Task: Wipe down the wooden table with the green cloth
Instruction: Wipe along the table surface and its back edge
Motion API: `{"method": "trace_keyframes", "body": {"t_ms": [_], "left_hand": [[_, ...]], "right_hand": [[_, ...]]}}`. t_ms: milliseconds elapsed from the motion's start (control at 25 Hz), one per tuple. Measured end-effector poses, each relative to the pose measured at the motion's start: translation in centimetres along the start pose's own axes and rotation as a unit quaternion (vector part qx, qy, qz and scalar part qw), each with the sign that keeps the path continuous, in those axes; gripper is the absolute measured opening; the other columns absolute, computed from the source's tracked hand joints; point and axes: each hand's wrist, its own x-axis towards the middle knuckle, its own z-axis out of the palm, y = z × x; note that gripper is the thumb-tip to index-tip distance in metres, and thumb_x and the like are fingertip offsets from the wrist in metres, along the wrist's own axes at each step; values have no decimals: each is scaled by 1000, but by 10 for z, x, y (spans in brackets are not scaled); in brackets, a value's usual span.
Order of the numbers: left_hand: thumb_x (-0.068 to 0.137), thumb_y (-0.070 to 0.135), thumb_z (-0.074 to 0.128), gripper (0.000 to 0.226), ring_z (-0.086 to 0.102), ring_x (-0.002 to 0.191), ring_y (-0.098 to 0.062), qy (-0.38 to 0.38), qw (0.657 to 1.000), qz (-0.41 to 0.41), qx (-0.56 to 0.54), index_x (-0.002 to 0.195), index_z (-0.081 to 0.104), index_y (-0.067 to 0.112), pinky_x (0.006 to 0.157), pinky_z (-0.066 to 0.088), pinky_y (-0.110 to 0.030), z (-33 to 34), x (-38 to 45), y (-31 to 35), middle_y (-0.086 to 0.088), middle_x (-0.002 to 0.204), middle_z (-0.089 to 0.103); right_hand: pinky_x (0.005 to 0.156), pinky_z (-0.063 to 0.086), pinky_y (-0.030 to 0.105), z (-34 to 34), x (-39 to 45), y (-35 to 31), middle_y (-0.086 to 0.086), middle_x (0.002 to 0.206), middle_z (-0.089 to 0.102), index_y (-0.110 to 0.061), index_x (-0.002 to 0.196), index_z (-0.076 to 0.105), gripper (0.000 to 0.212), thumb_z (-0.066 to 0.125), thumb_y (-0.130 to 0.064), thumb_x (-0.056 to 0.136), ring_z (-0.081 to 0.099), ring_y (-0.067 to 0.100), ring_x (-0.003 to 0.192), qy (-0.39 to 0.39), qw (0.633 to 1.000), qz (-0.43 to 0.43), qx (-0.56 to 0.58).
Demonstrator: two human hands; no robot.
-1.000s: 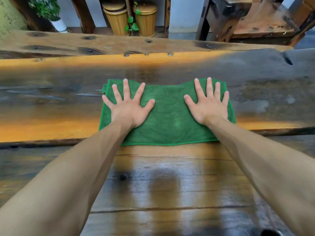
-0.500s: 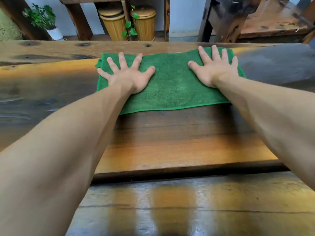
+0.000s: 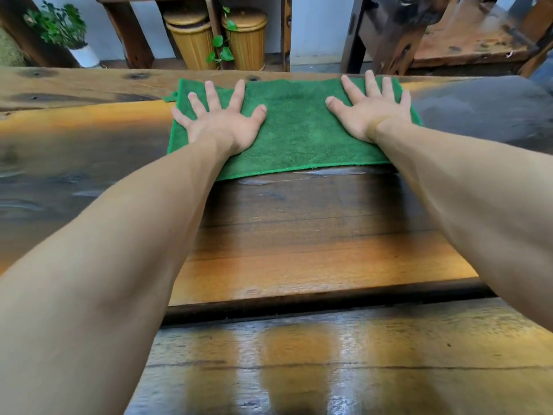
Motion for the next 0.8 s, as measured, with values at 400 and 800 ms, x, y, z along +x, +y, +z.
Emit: {"method": "trace_keyframes", "body": {"t_ms": [400, 800], "left_hand": [[93, 78, 6, 74, -14, 155, -35, -12, 998, 51, 34, 158, -8, 46, 118, -9, -66, 19, -135, -21, -7, 169, -17], [87, 76, -6, 80, -18, 155, -29, -26, 997, 56, 46, 158, -16, 41, 121, -8, -59, 53, -369, -55, -7, 168, -22]], "right_hand": [[121, -5, 56, 15, -145, 26, -3, 167, -14, -49, 156, -2, 74, 8, -81, 89, -10, 24, 154, -5, 1000, -14, -5], [121, -8, 54, 41, -377, 64, -4, 164, -22, -48, 154, -14, 74, 1, -79, 88, -18, 23, 152, -26, 999, -34, -19]]}}
